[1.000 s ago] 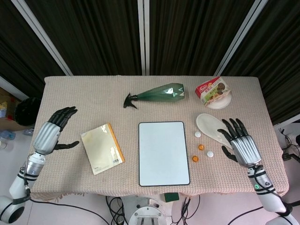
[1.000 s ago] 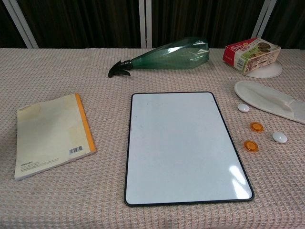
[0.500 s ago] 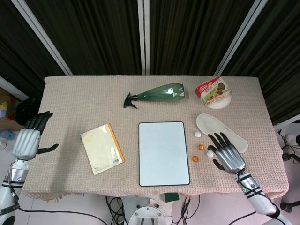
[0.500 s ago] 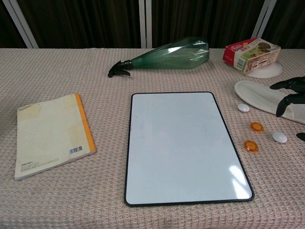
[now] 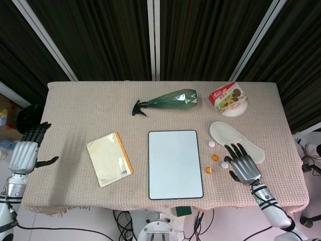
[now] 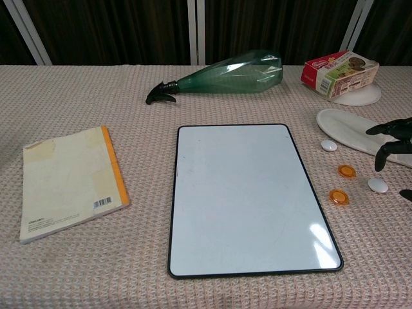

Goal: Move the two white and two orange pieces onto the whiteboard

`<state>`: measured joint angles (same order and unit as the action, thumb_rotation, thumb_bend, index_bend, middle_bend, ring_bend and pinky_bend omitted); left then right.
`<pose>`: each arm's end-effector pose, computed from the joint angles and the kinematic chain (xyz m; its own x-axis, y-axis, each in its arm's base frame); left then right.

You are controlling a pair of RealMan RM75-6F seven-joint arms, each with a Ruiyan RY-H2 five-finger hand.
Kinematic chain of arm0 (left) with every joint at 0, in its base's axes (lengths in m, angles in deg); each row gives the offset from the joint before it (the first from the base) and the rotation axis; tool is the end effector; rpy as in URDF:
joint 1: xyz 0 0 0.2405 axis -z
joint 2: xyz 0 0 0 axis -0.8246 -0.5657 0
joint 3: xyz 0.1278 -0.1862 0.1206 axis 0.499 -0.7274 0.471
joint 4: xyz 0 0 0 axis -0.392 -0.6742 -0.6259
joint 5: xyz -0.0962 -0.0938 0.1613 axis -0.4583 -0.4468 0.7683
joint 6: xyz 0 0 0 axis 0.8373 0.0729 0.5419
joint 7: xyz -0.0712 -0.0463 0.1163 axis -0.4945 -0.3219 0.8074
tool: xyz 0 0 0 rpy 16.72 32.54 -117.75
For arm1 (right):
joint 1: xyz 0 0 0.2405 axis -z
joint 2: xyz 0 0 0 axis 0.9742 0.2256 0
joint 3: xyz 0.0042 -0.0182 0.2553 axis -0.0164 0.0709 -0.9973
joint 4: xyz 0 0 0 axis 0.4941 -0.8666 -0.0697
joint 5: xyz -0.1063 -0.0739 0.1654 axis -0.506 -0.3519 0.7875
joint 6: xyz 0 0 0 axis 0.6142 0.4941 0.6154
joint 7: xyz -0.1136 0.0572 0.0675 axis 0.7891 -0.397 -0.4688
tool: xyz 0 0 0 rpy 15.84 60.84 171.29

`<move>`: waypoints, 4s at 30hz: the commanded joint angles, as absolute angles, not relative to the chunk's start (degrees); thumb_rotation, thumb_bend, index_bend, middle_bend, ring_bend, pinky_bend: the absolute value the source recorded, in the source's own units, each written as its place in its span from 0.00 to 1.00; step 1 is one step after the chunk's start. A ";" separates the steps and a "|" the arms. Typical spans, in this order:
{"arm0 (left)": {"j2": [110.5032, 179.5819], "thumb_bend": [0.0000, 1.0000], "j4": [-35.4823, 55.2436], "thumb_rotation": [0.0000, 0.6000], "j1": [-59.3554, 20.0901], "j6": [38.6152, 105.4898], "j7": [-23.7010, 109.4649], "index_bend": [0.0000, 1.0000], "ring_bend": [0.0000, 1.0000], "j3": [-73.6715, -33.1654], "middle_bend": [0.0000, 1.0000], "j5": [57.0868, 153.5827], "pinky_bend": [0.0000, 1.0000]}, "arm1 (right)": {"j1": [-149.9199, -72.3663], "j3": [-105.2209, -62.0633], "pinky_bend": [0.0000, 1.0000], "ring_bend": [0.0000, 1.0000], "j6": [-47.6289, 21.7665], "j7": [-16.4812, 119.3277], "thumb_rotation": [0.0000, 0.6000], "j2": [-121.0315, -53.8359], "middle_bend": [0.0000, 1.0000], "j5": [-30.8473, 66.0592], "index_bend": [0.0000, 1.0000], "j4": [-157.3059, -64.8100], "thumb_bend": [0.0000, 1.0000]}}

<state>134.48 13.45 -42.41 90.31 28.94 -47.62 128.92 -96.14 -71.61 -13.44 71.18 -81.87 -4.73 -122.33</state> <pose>-0.3282 0.2320 0.1343 0.2993 -0.0059 0.9542 0.9494 -0.0981 -0.2984 -0.2809 -0.2259 0.0338 0.6324 -0.2671 0.7272 -0.7683 -0.3360 0.5447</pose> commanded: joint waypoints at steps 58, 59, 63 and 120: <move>134.99 0.05 11.40 0.98 -43.43 88.65 26.79 0.08 0.08 -48.39 0.08 129.39 0.13 | -110.28 -80.34 0.00 0.00 -4.46 82.95 1.00 -86.40 0.03 -4.75 0.55 -130.11 0.35; 134.94 0.05 11.29 0.98 -43.48 88.71 26.60 0.09 0.08 -48.43 0.08 129.38 0.13 | -111.54 -80.97 0.00 0.00 -2.88 84.34 1.00 -87.50 0.03 -3.42 0.55 -129.80 0.35; 134.84 0.05 10.83 0.98 -43.61 88.70 25.90 0.08 0.08 -48.50 0.08 129.32 0.13 | -114.75 -82.02 0.00 0.00 0.87 88.55 1.00 -91.36 0.03 0.77 0.55 -127.88 0.35; 135.57 0.05 8.63 0.98 -43.03 86.19 24.33 0.09 0.08 -48.46 0.08 129.29 0.13 | -114.22 -77.57 0.00 0.00 -3.92 79.56 1.00 -90.16 0.02 12.64 0.33 -115.57 0.32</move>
